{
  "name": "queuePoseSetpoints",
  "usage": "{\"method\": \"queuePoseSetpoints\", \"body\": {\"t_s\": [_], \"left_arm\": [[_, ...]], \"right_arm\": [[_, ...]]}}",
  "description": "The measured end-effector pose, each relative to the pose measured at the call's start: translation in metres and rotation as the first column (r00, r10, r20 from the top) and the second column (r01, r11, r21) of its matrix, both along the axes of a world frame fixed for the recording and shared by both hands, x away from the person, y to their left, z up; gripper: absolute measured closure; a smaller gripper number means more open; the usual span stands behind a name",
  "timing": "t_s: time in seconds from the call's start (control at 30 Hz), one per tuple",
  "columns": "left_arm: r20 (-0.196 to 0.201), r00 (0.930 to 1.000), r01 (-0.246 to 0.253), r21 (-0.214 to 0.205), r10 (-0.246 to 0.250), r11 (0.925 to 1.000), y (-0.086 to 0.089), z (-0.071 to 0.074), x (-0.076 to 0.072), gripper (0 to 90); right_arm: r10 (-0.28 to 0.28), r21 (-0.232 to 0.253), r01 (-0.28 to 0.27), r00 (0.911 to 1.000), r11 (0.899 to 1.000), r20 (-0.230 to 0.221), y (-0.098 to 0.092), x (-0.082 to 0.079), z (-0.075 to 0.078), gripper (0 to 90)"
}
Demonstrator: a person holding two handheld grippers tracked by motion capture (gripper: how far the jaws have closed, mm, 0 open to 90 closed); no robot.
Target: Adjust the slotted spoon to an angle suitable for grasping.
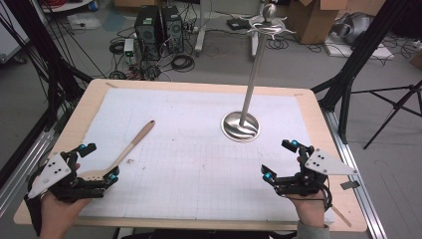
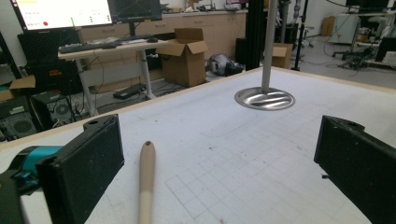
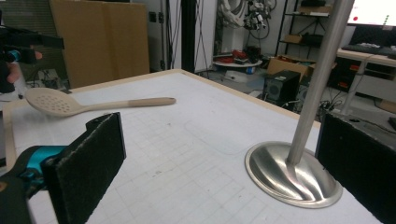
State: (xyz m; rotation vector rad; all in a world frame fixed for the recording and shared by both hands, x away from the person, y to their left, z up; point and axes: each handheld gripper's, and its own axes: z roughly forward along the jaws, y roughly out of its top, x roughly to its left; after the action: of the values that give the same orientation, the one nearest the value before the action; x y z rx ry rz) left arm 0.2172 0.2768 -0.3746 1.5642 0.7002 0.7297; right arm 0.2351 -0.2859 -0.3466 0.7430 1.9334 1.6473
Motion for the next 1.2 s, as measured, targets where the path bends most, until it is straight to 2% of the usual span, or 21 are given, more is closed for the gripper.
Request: {"method": "queuePoseSetpoints", "body": {"t_s": [0.23, 0.47, 0.53, 0.6, 0.67, 0.77, 0.87, 1.03, 1.2], "left_arm": [[-0.020, 0.9997, 0.017, 0.012, -0.017, 0.9998, -0.002, -0.003, 0.003, 1.8], [-0.023, 0.9993, 0.031, -0.012, -0.031, 0.9995, -0.005, 0.001, 0.010, 2.5], [-0.045, 0.9980, 0.043, -0.019, -0.044, 0.9989, -0.003, 0.001, 0.015, 3.6], [-0.096, 0.9941, 0.049, -0.024, -0.051, 0.9985, 0.001, 0.000, 0.020, 11.4], [-0.121, 0.9914, 0.047, -0.024, -0.050, 0.9986, 0.004, -0.001, 0.024, 16.5], [-0.123, 0.9908, 0.059, 0.005, -0.057, 0.9983, 0.007, -0.001, 0.029, 23.2], [-0.122, 0.9907, 0.063, 0.014, -0.061, 0.9979, 0.008, -0.001, 0.035, 27.0], [-0.172, 0.9830, 0.071, 0.041, -0.063, 0.9966, 0.006, -0.001, 0.047, 38.4], [-0.231, 0.9707, 0.083, 0.061, -0.067, 0.9947, 0.003, -0.006, 0.063, 51.3]], "right_arm": [[0.014, -0.007, -0.014, 0.9998, 1.000, -0.015, 0.004, 0.002, -0.003, 0.7], [0.008, 0.012, -0.007, 0.9997, 1.000, -0.024, 0.001, 0.000, -0.004, 0.7], [0.010, 0.015, -0.010, 0.9995, 1.000, -0.029, 0.000, -0.001, -0.005, 0.7], [0.009, 0.018, -0.008, 0.9995, 1.000, -0.030, 0.000, -0.002, -0.005, 0.7], [0.008, 0.016, -0.008, 0.9997, 1.000, -0.022, 0.000, -0.003, -0.004, 0.7], [0.016, 0.015, -0.015, 0.9998, 1.000, -0.015, 0.000, -0.004, -0.004, 0.7], [0.021, 0.014, -0.021, 0.9996, 1.000, -0.020, 0.001, -0.002, -0.005, 0.7], [0.030, 0.009, -0.030, 0.9991, 1.000, -0.029, 0.003, 0.001, -0.007, 0.7], [0.046, 0.006, -0.046, 0.9984, 0.999, -0.032, 0.006, 0.002, -0.007, 0.7]]}}
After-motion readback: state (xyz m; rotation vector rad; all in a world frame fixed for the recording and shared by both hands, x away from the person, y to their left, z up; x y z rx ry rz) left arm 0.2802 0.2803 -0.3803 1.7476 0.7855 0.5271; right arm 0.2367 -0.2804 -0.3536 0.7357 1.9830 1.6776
